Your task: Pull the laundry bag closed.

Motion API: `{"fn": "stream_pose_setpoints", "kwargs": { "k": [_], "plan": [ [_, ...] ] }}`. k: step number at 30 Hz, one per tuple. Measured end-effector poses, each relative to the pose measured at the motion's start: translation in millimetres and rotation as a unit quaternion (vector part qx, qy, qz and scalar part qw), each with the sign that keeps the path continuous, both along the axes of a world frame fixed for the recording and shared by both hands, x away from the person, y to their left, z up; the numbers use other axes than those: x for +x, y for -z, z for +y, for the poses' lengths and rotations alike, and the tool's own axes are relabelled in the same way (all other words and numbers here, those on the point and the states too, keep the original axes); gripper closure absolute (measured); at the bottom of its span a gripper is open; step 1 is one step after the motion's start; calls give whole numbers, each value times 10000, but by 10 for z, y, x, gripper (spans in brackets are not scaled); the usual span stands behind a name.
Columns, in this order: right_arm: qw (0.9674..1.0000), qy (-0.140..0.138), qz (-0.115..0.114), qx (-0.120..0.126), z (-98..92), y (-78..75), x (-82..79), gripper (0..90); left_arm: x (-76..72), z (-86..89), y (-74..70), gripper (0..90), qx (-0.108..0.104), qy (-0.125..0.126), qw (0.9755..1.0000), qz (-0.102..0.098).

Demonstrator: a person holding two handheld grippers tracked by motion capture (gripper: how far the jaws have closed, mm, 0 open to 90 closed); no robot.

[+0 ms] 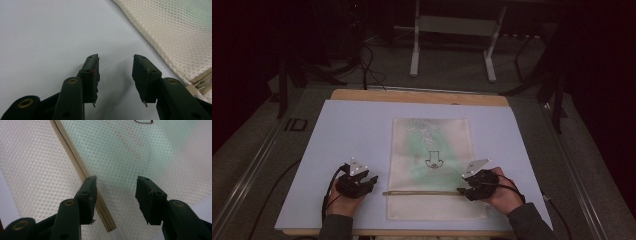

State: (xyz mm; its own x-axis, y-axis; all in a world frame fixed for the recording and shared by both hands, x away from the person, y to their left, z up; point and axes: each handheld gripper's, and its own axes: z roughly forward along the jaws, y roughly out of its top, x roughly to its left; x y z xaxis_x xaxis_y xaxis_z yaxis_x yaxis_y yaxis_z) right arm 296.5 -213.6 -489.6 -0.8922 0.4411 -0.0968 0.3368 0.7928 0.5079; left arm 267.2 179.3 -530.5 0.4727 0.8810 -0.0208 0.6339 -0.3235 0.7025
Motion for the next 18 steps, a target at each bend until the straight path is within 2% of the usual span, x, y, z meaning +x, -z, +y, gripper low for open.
{"fn": "stream_pose_setpoints", "kwargs": {
  "k": [15, 18],
  "plan": [
    [9997, -250, 19, 49, 185, -9, 2, 512, -2, -6, 1, 561, 21, 14, 10000, 6],
    [9993, -375, -2, 60, 237, -2, -2, 512, -6, -5, -1, 560, 22, -3, 10000, -3]
  ]
}}
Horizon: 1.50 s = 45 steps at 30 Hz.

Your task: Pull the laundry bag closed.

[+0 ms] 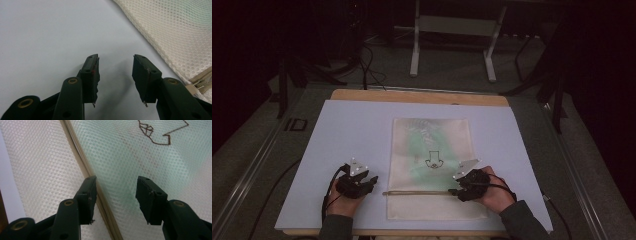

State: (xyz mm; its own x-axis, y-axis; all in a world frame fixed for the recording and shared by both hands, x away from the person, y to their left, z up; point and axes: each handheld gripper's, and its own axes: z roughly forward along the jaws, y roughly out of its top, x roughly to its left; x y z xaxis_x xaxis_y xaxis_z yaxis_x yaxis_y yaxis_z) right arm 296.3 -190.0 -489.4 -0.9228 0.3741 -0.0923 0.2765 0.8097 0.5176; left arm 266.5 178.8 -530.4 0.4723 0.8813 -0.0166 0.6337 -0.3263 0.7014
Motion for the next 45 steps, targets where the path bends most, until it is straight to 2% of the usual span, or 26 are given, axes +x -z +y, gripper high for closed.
{"fn": "stream_pose_setpoints", "kwargs": {
  "k": [30, 45],
  "plan": [
    [9986, -524, -12, 43, 379, -41, -37, 507, -9, -20, 2, 555, 62, 18, 10000, 0],
    [9972, -731, 74, 142, 539, -7, -63, 522, -13, -25, 0, 558, 54, 29, 10000, -10]
  ]
}}
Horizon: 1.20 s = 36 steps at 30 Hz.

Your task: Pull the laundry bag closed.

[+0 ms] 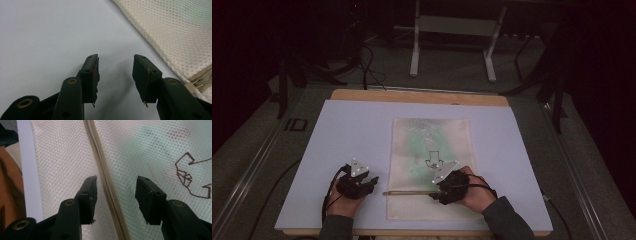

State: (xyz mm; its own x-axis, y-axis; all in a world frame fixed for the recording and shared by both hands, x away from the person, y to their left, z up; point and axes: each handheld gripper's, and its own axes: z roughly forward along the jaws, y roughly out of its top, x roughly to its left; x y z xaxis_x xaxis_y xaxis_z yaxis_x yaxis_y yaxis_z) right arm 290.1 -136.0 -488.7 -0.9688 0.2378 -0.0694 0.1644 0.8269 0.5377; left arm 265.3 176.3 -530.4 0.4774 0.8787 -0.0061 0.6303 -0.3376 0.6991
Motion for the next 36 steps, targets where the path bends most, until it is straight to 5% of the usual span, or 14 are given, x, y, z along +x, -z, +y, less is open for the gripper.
{"fn": "stream_pose_setpoints", "kwargs": {
  "k": [36],
  "plan": [
    [9996, -287, 29, 58, 336, 3, -4, 513, 0, 0, -3, 558, -11, 25, 10000, 4]
  ]
}}
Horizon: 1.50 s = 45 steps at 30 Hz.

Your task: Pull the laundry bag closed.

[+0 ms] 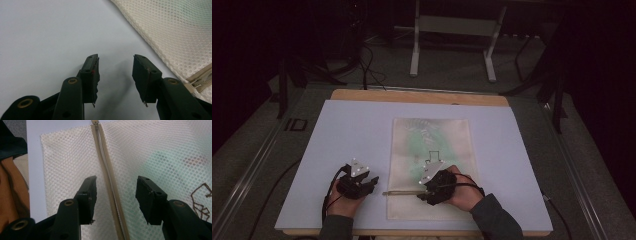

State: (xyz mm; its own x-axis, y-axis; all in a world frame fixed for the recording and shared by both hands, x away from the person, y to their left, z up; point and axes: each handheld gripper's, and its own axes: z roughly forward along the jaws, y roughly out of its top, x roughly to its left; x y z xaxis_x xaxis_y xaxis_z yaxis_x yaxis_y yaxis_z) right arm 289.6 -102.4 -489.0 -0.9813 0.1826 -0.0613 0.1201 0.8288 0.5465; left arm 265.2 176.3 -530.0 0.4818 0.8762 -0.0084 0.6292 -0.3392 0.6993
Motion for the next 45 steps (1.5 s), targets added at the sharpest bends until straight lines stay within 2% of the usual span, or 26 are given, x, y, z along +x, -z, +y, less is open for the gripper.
{"fn": "stream_pose_setpoints", "kwargs": {
  "k": [16, 45],
  "plan": [
    [9999, -121, 37, 11, 149, 37, 2, 506, -3, -18, 0, 556, 92, 31, 10000, -16],
    [9994, -309, 139, 38, 399, 93, 18, 505, -5, -21, -3, 555, 92, 49, 9999, -21]
  ]
}}
